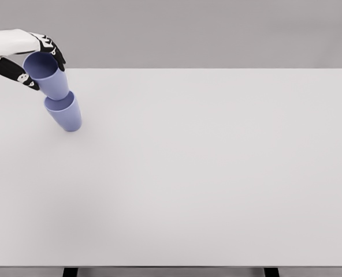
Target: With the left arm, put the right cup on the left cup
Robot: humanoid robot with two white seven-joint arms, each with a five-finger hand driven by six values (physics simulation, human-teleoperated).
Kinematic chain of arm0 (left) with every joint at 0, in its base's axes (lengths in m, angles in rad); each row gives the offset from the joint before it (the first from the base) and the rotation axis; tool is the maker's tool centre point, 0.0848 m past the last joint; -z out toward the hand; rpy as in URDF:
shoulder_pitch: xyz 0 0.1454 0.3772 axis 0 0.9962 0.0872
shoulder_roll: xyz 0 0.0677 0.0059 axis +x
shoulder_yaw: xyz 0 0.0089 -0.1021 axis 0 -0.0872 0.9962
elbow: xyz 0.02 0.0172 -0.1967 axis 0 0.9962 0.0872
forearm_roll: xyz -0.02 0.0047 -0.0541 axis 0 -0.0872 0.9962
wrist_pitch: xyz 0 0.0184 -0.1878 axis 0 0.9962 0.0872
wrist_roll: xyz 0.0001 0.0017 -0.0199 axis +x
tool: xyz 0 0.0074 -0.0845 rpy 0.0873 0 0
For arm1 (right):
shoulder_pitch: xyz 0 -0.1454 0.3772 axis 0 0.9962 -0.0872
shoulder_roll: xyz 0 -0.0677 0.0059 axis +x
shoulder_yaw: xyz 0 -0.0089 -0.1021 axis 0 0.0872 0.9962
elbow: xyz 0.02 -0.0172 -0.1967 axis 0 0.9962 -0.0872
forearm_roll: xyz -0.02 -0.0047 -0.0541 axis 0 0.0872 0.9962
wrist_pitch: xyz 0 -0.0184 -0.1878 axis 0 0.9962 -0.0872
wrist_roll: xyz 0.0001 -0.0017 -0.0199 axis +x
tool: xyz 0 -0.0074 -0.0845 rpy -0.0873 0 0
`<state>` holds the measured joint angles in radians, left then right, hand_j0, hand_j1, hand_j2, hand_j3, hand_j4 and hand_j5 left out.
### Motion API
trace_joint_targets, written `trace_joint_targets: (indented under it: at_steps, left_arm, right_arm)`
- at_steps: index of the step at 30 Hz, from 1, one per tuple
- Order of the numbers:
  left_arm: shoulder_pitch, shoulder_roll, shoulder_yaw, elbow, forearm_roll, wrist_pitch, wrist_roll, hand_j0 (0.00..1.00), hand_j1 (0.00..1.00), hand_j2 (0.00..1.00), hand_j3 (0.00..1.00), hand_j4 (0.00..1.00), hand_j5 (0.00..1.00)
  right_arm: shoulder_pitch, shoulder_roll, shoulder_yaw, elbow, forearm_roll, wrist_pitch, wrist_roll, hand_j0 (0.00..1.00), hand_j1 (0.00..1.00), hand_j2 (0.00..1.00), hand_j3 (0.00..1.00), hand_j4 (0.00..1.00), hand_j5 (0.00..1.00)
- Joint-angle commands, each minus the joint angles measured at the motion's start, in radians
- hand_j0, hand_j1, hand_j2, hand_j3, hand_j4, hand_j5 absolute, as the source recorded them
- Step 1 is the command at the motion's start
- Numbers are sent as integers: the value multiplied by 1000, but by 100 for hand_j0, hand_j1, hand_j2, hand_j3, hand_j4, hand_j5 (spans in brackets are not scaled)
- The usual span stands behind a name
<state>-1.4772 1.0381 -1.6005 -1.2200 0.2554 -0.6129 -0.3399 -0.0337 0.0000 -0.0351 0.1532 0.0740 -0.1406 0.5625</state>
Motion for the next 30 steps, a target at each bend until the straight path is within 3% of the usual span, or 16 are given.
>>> trace_joint_targets:
  at_steps: [1,30]
  left_arm:
    - [0,0,-3,-1,7,2,1,55,55,55,55,55,55]
    - [5,3,-4,-12,8,2,7,55,55,55,55,55,55]
  right_arm:
    - [0,0,0,0,1,-1,0,100,100,100,100,100,100]
    - [0,0,0,0,1,-1,0,100,100,100,100,100,100]
